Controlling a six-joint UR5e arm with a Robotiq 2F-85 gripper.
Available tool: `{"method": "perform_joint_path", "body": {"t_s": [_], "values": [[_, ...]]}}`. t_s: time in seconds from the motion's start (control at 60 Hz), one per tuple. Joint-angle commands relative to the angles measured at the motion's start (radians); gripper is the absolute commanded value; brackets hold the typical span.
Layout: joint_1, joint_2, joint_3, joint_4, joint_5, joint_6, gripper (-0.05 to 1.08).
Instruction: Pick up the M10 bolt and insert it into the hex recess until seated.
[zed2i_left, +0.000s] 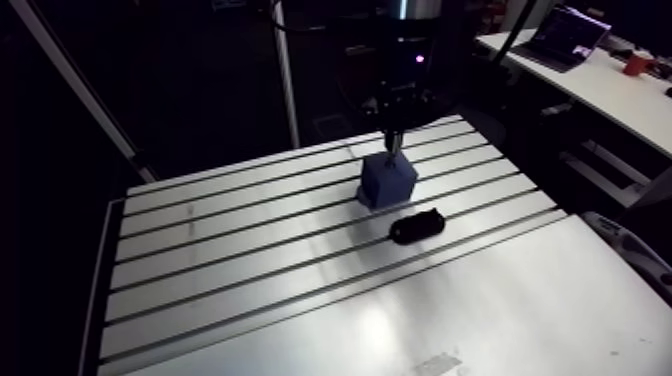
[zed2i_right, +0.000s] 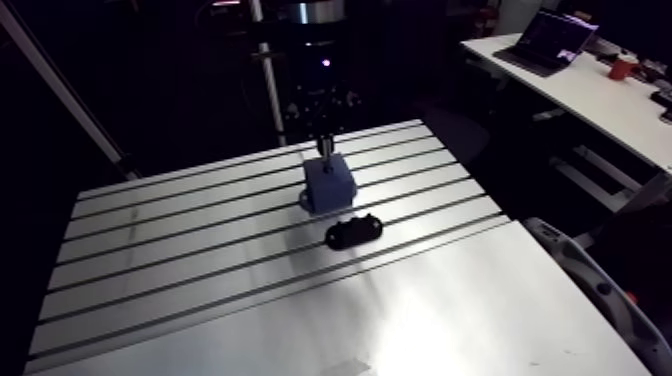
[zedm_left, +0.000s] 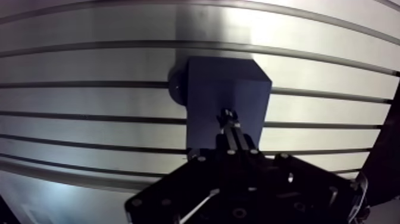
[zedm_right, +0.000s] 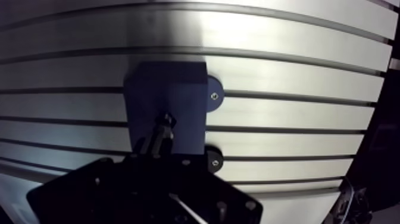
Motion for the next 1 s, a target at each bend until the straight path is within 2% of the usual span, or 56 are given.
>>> {"method": "perform_joint_path", "body": {"t_s": [0.017, 1.0], "values": [[0.000, 0.005, 0.006, -0.013, 0.000, -0.005, 1.08], [-0.005, 0.017, 0.008, -0.018, -0.001, -0.015, 1.08]]}}
